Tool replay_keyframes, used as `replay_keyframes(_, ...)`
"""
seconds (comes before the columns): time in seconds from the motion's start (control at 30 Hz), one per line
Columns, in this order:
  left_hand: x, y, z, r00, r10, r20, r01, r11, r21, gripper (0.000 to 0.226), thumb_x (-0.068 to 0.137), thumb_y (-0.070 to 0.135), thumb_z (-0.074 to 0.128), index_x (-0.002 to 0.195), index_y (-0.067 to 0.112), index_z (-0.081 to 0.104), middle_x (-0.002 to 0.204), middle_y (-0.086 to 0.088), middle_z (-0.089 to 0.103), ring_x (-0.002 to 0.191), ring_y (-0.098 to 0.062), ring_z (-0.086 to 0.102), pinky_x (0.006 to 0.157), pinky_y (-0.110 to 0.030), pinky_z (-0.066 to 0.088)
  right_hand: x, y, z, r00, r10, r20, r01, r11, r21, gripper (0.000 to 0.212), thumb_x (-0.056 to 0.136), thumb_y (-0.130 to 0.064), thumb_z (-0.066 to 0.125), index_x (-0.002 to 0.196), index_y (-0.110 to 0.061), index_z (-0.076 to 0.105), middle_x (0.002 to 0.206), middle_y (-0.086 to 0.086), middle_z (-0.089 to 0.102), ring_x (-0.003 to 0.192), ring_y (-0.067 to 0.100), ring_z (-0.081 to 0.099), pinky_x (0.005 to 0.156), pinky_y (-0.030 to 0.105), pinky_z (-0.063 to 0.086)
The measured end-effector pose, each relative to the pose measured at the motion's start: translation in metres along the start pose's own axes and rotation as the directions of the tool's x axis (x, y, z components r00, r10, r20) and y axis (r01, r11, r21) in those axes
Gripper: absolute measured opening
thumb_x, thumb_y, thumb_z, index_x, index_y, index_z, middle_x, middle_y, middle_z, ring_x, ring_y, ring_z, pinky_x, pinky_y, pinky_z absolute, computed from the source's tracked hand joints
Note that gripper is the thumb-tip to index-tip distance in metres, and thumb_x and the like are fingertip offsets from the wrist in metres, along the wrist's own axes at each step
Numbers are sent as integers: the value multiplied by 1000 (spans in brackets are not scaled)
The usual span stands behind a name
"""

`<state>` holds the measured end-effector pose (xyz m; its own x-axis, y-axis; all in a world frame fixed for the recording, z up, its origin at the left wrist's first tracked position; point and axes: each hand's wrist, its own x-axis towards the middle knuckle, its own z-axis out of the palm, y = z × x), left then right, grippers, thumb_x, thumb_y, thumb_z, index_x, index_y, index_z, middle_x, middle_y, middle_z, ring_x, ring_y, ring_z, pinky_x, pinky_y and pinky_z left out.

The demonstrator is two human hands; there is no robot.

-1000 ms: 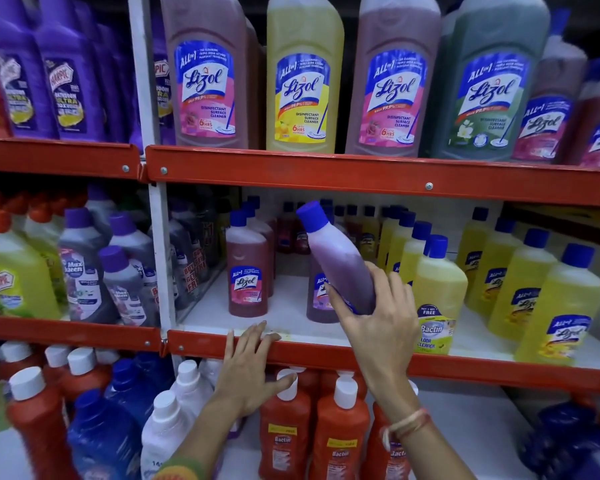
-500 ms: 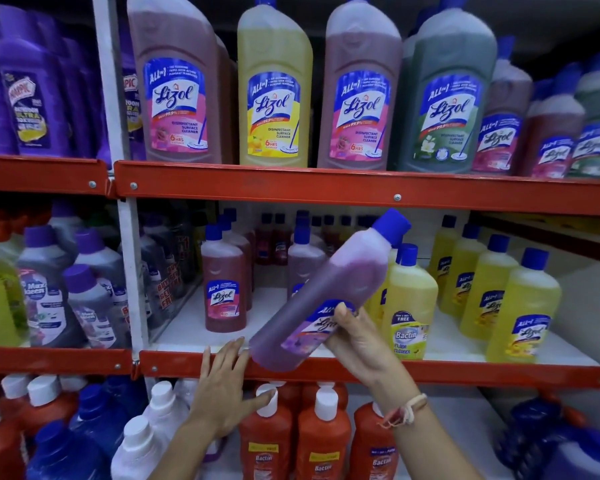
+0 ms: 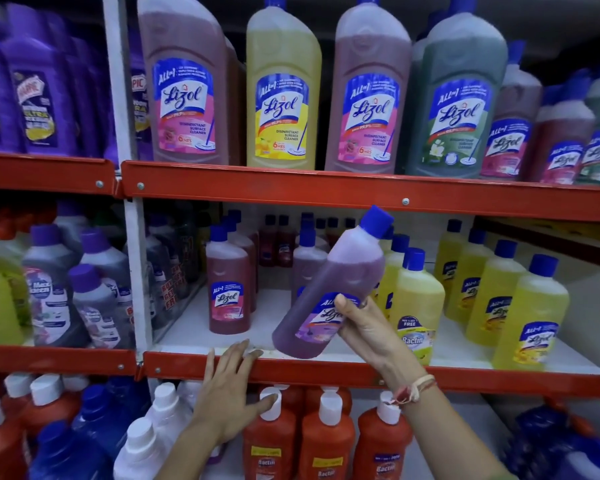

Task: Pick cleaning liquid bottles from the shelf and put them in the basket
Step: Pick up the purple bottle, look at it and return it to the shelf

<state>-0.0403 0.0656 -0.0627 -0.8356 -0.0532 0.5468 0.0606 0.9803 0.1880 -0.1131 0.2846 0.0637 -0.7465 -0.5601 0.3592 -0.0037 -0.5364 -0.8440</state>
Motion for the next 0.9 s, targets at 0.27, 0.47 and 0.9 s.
replay_keyframes(0.27, -1, -1, 4, 999, 3, -49, -2, 1000, 7, 63, 84, 71, 27, 131, 31, 42, 145, 1, 42, 136, -16, 29, 110, -34, -16, 23, 15, -19, 987, 61, -149, -96, 965, -243, 54, 57, -12, 82, 107, -6, 62, 92, 8, 75, 82, 20, 72, 71, 31, 61)
replay_keyframes(0.47, -1, -2, 5, 999, 2, -54, -2, 1000, -3, 73, 82, 76, 15, 136, 32, 36, 151, 2, 31, 141, -15, 18, 110, -37, -17, 30, 32, -31, 960, 119, -253, -191, 939, -285, 62, 55, -14, 83, 112, -9, 59, 103, 14, 72, 88, 25, 71, 77, 38, 59)
replay_keyframes(0.9, -1, -2, 3, 1000, 6, -21, -6, 1000, -20, 70, 83, 74, 19, 138, 31, 30, 154, 2, 25, 143, -15, 12, 111, -41, -14, 34, 45, -27, 941, 155, -301, -268, 882, -386, 78, 52, -28, 84, 122, -9, 54, 113, 16, 70, 98, 31, 70, 84, 42, 58)
